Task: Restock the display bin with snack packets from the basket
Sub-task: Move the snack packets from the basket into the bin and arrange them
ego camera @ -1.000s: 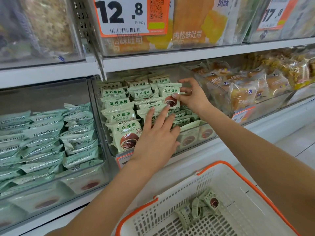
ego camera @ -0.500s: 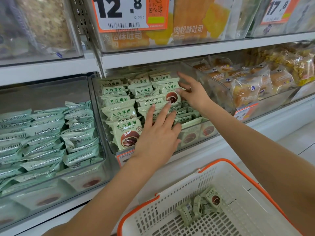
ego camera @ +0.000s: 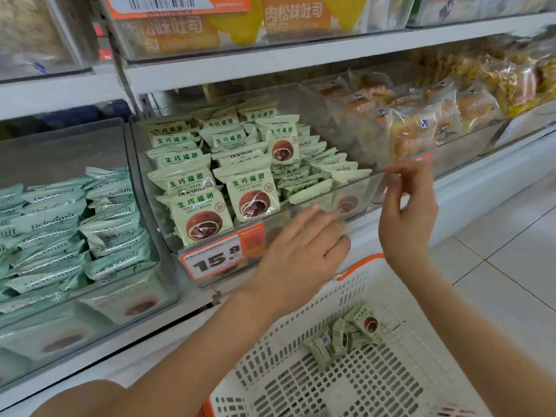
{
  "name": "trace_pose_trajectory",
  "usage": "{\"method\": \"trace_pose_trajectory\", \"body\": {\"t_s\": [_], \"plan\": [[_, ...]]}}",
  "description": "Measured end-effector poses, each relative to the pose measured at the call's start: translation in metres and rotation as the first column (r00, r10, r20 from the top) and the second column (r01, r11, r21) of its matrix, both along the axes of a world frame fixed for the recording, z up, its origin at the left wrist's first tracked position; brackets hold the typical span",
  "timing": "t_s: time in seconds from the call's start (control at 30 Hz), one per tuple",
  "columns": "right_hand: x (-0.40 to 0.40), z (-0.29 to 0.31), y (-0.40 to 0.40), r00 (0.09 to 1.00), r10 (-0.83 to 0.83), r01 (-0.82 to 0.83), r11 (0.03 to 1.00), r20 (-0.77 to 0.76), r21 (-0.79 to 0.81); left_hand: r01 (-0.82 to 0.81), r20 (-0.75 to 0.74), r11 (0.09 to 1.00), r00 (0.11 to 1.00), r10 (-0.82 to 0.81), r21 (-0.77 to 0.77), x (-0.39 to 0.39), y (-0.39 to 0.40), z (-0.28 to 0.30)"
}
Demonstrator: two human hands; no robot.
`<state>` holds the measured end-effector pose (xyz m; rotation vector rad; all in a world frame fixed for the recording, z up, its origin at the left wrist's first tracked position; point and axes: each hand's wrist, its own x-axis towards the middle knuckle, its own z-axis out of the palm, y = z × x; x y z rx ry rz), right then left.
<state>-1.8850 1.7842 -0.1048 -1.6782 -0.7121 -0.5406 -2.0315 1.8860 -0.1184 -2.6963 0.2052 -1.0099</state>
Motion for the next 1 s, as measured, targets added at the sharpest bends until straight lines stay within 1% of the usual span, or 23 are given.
{"method": "trace_pose_trajectory", "body": {"t_s": [0.07, 0.1, 0.17, 0.2, 0.23, 0.27, 0.3, 0.33, 0.4, 0.43, 0.47, 0.53, 0.6, 0.67, 0.73, 0.77, 0.8, 0.83, 0.87, 0.9, 0.93, 0.97, 1.0], "plan": [[-0.008, -0.048, -0.031, 0.990, -0.075, 0.075, 0.997, -0.121, -0.011, 0.047, -0.109, 0.998, 0.993, -0.050, -0.032, 0.004, -0.014, -0.025], [-0.010, -0.074, -0.045, 0.977, -0.103, 0.091, 0.993, -0.188, -0.069, 0.054, -0.187, 0.996, 0.980, -0.065, -0.065, 0.006, -0.019, -0.041], [-0.012, -0.127, -0.070, 0.926, -0.173, 0.079, 0.958, -0.334, -0.275, 0.002, -0.397, 0.989, 0.916, -0.060, -0.145, 0.009, -0.031, -0.070], [-0.011, -0.153, -0.079, 0.887, -0.214, 0.043, 0.920, -0.409, -0.389, -0.060, -0.517, 0.983, 0.855, -0.038, -0.172, 0.010, -0.035, -0.087], [-0.010, -0.178, -0.086, 0.844, -0.256, -0.011, 0.871, -0.471, -0.492, -0.140, -0.632, 0.970, 0.775, -0.019, -0.200, 0.012, -0.037, -0.104], [-0.007, -0.202, -0.091, 0.804, -0.291, -0.082, 0.809, -0.518, -0.582, -0.229, -0.716, 0.948, 0.698, 0.003, -0.220, 0.015, -0.039, -0.123], [-0.005, -0.222, -0.093, 0.769, -0.316, -0.172, 0.735, -0.556, -0.656, -0.316, -0.764, 0.919, 0.644, 0.026, -0.235, 0.017, -0.040, -0.142], [-0.004, -0.239, -0.094, 0.737, -0.324, -0.282, 0.650, -0.593, -0.706, -0.392, -0.794, 0.890, 0.605, 0.057, -0.234, 0.018, -0.041, -0.159], [-0.005, -0.264, -0.091, 0.684, -0.280, -0.488, 0.511, -0.673, -0.708, -0.482, -0.829, 0.854, 0.546, 0.118, -0.197, 0.019, -0.049, -0.189], [-0.006, -0.275, -0.088, 0.668, -0.238, -0.560, 0.464, -0.705, -0.686, -0.483, -0.842, 0.860, 0.523, 0.131, -0.167, 0.019, -0.053, -0.200], [-0.008, -0.284, -0.083, 0.670, -0.187, -0.604, 0.426, -0.719, -0.674, -0.456, -0.852, 0.878, 0.509, 0.124, -0.144, 0.019, -0.057, -0.208], [-0.010, -0.301, -0.075, 0.691, -0.112, -0.646, 0.349, -0.714, -0.679, -0.407, -0.865, 0.899, 0.496, 0.068, -0.163, 0.020, -0.063, -0.221], [-0.011, -0.317, -0.067, 0.690, -0.114, -0.662, 0.299, -0.714, -0.687, -0.394, -0.865, 0.897, 0.501, 0.027, -0.200, 0.023, -0.064, -0.229], [-0.013, -0.327, -0.063, 0.724, -0.101, -0.637, 0.280, -0.682, -0.718, -0.394, -0.858, 0.888, 0.514, 0.001, -0.235, 0.025, -0.060, -0.236], [-0.013, -0.329, -0.063, 0.767, -0.088, -0.583, 0.316, -0.635, -0.748, -0.423, -0.866, 0.859, 0.498, -0.046, -0.289, 0.024, -0.057, -0.242], [-0.014, -0.327, -0.064, 0.765, -0.104, -0.566, 0.360, -0.635, -0.741, -0.446, -0.866, 0.835, 0.495, -0.070, -0.323, 0.022, -0.055, -0.246], [-0.017, -0.322, -0.064, 0.753, -0.122, -0.552, 0.419, -0.647, -0.721, -0.481, -0.864, 0.798, 0.495, -0.094, -0.363, 0.020, -0.054, -0.250], [-0.020, -0.316, -0.065, 0.740, -0.133, -0.534, 0.481, -0.660, -0.696, -0.527, -0.857, 0.744, 0.502, -0.118, -0.411, 0.018, -0.054, -0.251], [-0.023, -0.310, -0.066, 0.736, -0.133, -0.515, 0.526, -0.663, -0.677, -0.586, -0.846, 0.660, 0.513, -0.147, -0.470, 0.017, -0.054, -0.249], [-0.027, -0.303, -0.067, 0.747, -0.120, -0.500, 0.547, -0.654, -0.672, -0.658, -0.834, 0.533, 0.517, -0.195, -0.532, 0.016, -0.056, -0.245], [-0.032, -0.294, -0.068, 0.769, -0.097, -0.489, 0.548, -0.632, -0.679, -0.732, -0.814, 0.355, 0.517, -0.266, -0.581, 0.018, -0.058, -0.237], [-0.035, -0.283, -0.071, 0.794, -0.070, -0.481, 0.537, -0.604, -0.694, -0.789, -0.781, 0.150, 0.526, -0.337, -0.596, 0.020, -0.061, -0.228], [-0.038, -0.271, -0.072, 0.817, -0.039, -0.474, 0.524, -0.576, -0.708, -0.809, -0.736, -0.053, 0.557, -0.384, -0.585, 0.023, -0.062, -0.219]]}}
